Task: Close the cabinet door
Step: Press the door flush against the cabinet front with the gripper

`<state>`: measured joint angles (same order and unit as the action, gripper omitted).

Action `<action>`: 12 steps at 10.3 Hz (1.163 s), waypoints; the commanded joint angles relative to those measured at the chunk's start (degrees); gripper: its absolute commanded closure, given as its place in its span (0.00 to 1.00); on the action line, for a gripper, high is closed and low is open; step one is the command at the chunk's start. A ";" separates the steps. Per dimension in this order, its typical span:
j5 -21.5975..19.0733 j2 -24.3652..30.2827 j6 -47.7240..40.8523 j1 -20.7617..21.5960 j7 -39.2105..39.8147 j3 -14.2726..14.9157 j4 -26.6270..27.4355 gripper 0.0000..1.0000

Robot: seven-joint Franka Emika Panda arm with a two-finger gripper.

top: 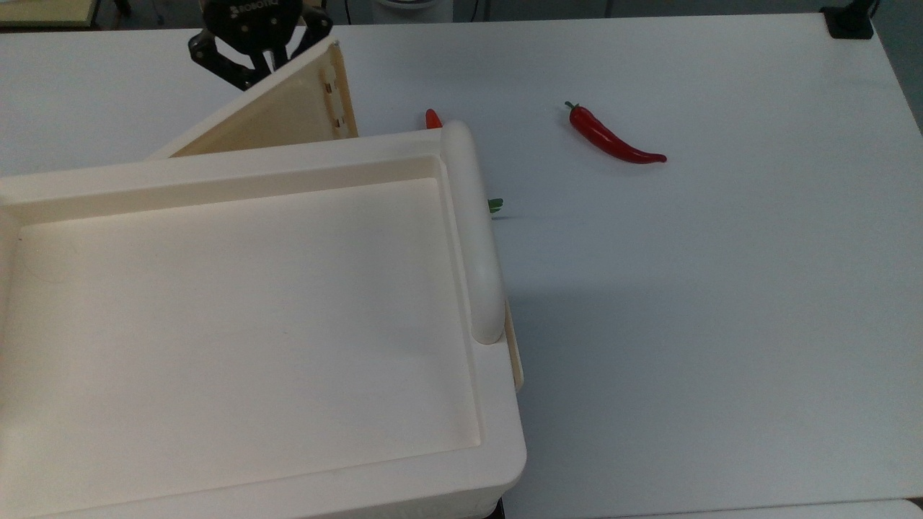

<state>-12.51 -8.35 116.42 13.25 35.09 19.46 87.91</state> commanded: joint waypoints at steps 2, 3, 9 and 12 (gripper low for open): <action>-0.33 -4.30 13.53 3.97 -14.48 -1.09 0.42 0.99; 0.02 -5.70 17.84 4.33 -19.22 -1.18 0.34 0.99; 0.64 -7.82 28.42 4.33 -31.12 -3.12 0.16 0.99; 0.64 -8.00 30.71 4.33 -32.80 -3.12 -0.54 1.00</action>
<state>-12.40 -16.23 145.45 17.34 4.85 16.29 87.65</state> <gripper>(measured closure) 0.991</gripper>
